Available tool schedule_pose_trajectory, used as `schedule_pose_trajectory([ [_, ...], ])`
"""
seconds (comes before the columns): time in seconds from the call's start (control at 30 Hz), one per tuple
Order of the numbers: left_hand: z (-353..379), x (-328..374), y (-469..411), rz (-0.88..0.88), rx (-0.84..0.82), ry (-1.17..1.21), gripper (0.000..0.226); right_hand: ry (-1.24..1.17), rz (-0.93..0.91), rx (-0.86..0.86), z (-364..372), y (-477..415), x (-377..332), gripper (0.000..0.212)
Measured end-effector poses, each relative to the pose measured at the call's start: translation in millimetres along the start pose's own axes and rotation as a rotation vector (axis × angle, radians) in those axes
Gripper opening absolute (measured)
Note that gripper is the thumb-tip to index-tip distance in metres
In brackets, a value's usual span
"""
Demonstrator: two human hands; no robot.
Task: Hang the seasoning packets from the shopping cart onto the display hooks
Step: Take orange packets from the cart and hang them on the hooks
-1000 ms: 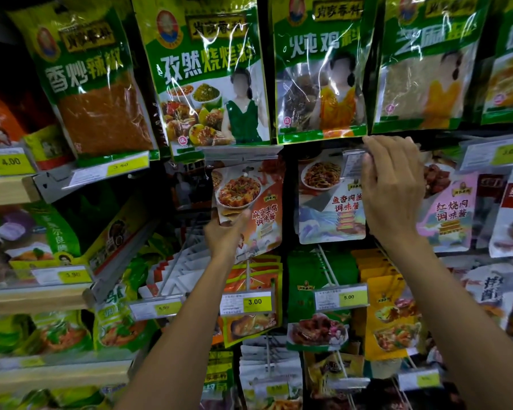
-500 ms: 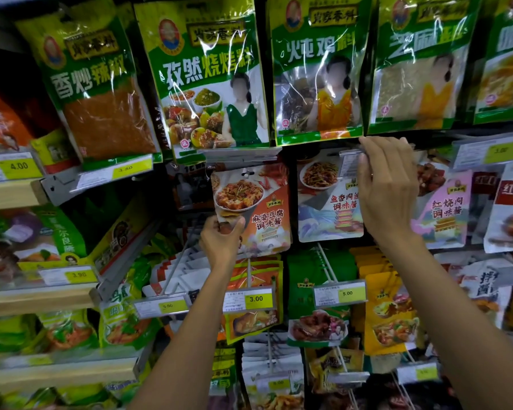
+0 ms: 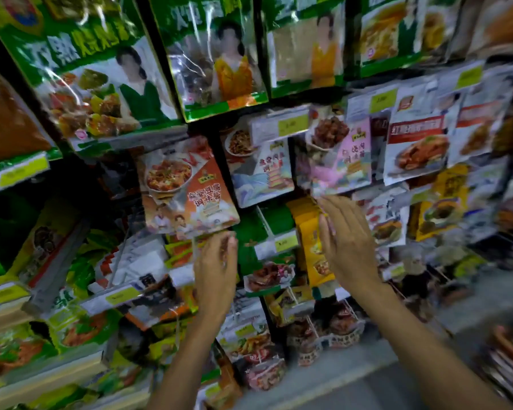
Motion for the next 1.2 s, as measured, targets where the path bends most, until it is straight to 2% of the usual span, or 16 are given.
schedule_pose_trajectory([
  [0.07, 31.0, 16.5, 33.3, -0.002, -0.225, 0.059, 0.027, -0.085, 0.245, -0.122, -21.8, 49.9, 13.8, 0.038],
  [0.17, 81.6, 35.9, 83.9, -0.082, -0.437, 0.152, 0.025, -0.126, 0.574, -0.183, -64.5, 124.9, 37.7, 0.031],
  [0.3, 148.3, 60.7, 154.2, -0.187, -0.647, 0.209, 0.022, -0.088, 0.991, -0.174, -136.2, 213.4, 62.4, 0.024],
  [0.43, 206.1, 89.8, 213.9, -0.213, -0.855, 0.231, 0.02, -0.031, 1.221, -0.083, -208.9, 275.9, 84.0, 0.02],
  [0.6, 275.5, 135.7, 257.1, -0.179, -1.038, 0.193, 0.019, 0.032, 1.423, 0.034, -284.2, 325.7, 126.7, 0.015],
  [0.9, 387.6, 215.3, 257.2, -0.024, -1.211, 0.111, 0.016, 0.192, 1.525, 0.264, -349.5, 333.6, 212.1, 0.017],
  [1.03, 449.0, 239.3, 238.9, 0.089, -1.241, 0.071, 0.012, 0.242, 1.572, 0.386, -354.8, 331.4, 263.4, 0.011],
  [1.2, 541.0, 265.1, 210.4, 0.186, -1.193, 0.001, 0.022, 0.259, 1.638, 0.489, -344.3, 328.5, 345.1, 0.021],
])
Point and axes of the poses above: each hand's wrist, its own y-axis away from the middle knuckle, its own z-axis out of the palm, x = y × z, the point moved 1 cm from there along -y, towards the middle knuckle, and after that the axes turned 9 degrees about -y, right-handed, at the moved point
